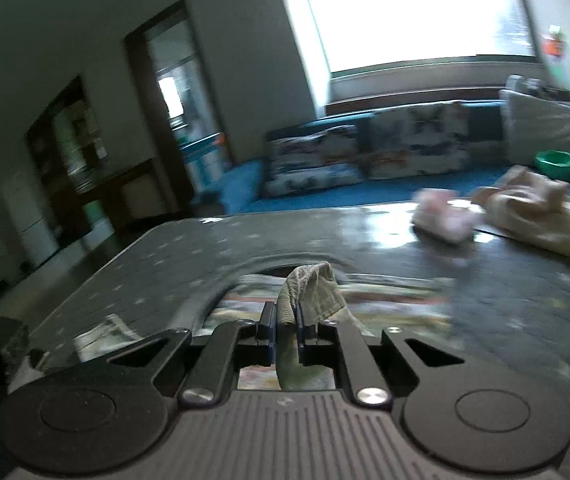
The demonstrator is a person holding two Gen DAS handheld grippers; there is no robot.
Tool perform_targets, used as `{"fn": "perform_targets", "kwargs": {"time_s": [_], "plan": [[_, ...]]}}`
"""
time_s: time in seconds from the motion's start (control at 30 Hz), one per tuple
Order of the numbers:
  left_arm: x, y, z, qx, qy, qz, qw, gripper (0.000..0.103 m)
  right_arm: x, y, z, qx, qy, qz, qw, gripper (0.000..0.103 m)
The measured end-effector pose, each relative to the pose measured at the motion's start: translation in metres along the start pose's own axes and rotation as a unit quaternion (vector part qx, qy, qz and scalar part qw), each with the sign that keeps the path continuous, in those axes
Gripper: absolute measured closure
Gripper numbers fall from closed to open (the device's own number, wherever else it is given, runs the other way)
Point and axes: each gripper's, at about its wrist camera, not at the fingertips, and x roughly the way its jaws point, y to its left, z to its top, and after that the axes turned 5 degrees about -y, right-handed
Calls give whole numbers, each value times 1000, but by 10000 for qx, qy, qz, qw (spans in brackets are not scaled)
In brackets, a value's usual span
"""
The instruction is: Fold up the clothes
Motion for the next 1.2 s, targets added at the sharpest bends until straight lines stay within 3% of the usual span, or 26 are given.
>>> {"fn": "perform_targets", "kwargs": {"time_s": [0.27, 0.47, 0.63, 0.9, 1.0, 1.2], "plan": [[-10, 18, -6, -218, -81, 124, 9997, 16, 49, 46, -19, -319, 502, 479, 9971, 94], [-14, 26, -7, -310, -105, 212, 9992, 16, 47, 48, -33, -391, 721, 592, 9949, 83], [-16, 22, -1, -274, -214, 132, 9993, 17, 24, 20, -41, -530, 891, 193, 9944, 83], [7, -5, 6, -10, -113, -299, 9995, 26, 4, -42, -94, -139, 1552, -602, 9859, 84], [16, -10, 6, 42, -20, -348, 9994, 32, -2, -51, -95, -42, 1491, -654, 9866, 86], [34, -8, 6, -36, 133, -387, 9992, 44, 16, -48, -65, -360, 1064, -685, 9913, 84]]}}
